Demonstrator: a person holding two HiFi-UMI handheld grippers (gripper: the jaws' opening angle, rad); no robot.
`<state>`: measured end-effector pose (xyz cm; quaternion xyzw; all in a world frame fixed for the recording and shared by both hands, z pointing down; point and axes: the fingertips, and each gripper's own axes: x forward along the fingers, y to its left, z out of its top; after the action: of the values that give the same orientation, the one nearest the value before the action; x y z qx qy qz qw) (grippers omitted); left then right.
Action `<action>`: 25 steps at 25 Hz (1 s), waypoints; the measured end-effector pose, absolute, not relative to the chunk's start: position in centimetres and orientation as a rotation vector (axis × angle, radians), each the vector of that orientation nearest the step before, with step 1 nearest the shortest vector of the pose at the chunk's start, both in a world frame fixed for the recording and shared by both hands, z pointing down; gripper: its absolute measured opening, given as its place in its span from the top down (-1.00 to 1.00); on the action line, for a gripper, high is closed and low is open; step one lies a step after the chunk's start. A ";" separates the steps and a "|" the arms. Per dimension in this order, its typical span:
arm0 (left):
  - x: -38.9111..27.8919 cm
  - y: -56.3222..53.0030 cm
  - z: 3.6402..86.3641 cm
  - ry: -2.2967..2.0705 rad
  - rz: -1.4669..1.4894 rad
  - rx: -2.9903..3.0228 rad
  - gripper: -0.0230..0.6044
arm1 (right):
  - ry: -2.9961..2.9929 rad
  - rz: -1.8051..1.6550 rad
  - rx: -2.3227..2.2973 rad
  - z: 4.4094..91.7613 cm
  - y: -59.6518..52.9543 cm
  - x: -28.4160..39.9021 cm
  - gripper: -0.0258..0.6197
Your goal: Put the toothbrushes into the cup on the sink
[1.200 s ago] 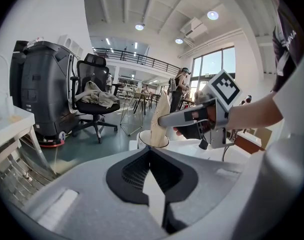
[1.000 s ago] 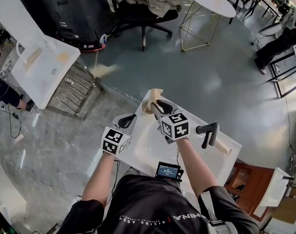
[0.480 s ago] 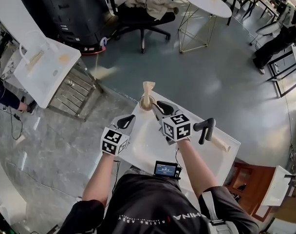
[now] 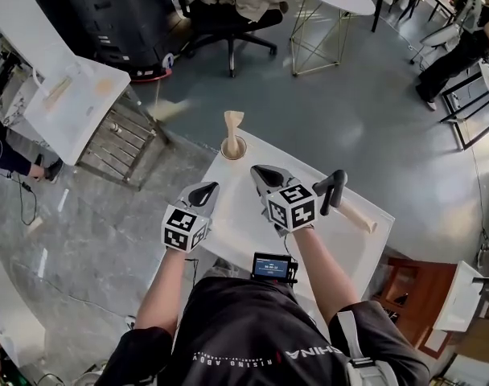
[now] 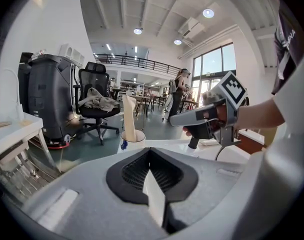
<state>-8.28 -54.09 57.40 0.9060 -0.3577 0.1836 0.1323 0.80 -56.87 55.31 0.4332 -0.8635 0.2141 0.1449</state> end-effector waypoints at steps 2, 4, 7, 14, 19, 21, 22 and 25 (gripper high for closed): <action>-8.0 -52.9 57.6 -1.044 0.533 2.624 0.89 | -2.486 0.613 1.231 55.6 -55.5 1.1 0.89; -7.5 -51.3 57.7 -1.052 0.531 2.621 0.90 | -2.481 0.603 1.210 55.8 -53.7 1.5 0.89; -6.7 -48.8 57.8 -1.063 0.530 2.620 0.89 | -2.474 0.557 1.185 55.6 -51.0 2.5 0.89; -5.1 -43.8 58.0 -1.078 0.521 2.625 0.89 | -2.459 0.461 1.171 54.8 -45.6 4.8 0.89; -3.9 -40.7 57.8 -1.078 0.517 2.631 0.89 | -2.447 0.456 1.182 55.3 -42.0 6.3 0.89; -3.7 -39.7 57.9 -1.081 0.514 2.634 0.90 | -2.446 0.444 1.185 55.4 -41.0 6.7 0.90; -3.6 -39.2 58.0 -1.083 0.514 2.634 0.89 | -2.447 0.438 1.185 55.4 -40.6 6.8 0.90; -3.5 -38.3 58.2 -1.098 0.515 2.630 0.89 | -2.452 0.430 1.182 55.4 -39.7 6.8 0.90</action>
<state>-3.49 -38.31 58.23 0.9013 -0.3763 0.1765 0.1222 6.80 -39.68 55.37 0.4210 -0.8733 0.1531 0.1916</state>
